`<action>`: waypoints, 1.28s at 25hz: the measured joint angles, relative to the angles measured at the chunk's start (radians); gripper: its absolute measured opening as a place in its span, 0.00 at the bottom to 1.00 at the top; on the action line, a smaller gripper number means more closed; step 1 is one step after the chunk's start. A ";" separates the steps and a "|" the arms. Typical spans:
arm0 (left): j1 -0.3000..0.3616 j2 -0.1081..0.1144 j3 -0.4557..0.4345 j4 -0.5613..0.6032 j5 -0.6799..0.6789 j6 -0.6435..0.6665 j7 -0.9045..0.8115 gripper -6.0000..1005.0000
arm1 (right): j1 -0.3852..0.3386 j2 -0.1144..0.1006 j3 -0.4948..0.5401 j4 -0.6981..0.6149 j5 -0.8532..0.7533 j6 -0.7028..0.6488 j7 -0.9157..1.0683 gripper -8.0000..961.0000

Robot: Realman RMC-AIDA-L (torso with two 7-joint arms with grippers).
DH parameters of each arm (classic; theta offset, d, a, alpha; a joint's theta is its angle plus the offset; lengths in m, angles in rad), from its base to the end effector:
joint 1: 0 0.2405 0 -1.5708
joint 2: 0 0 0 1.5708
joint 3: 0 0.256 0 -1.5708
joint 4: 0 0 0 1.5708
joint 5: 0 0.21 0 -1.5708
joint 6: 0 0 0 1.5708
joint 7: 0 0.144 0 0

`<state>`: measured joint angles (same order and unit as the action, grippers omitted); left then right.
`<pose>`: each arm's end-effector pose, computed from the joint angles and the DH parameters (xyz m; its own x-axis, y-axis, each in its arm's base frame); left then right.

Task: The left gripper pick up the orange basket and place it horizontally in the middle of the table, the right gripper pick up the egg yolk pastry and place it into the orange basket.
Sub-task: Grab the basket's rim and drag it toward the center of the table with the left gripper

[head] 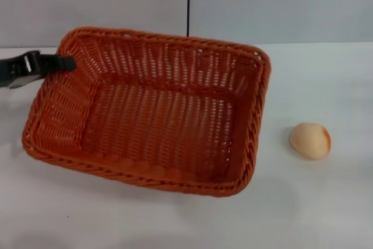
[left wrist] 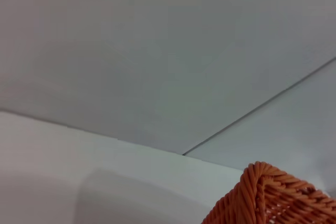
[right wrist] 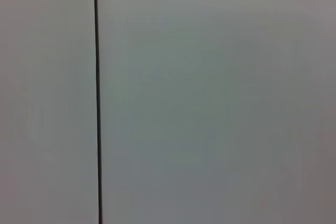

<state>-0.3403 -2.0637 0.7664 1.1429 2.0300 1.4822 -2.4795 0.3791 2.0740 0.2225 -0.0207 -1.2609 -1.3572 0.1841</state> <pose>-0.2825 0.3280 0.0816 0.1985 0.7937 0.5750 0.9706 -0.2407 -0.0029 0.3930 0.2859 0.0683 0.7101 0.1849 -0.6794 -0.6995 0.2953 -0.6507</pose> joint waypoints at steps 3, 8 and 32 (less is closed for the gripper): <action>0.063 -0.005 0.010 -0.006 -0.057 -0.020 0.004 0.18 | 0.006 0.000 0.000 0.006 0.000 0.014 0.000 0.82; 0.118 -0.006 0.067 -0.014 -0.102 -0.072 0.005 0.18 | 0.013 0.000 -0.017 0.011 0.000 0.018 0.000 0.82; 0.252 0.000 0.117 -0.086 -0.247 -0.114 0.107 0.18 | 0.037 -0.003 -0.040 0.005 0.000 0.046 0.000 0.82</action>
<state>-0.0881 -2.0639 0.8836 1.0568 1.7835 1.3680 -2.3723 0.4162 2.0708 0.1825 -0.0153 -1.2609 -1.3114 0.1841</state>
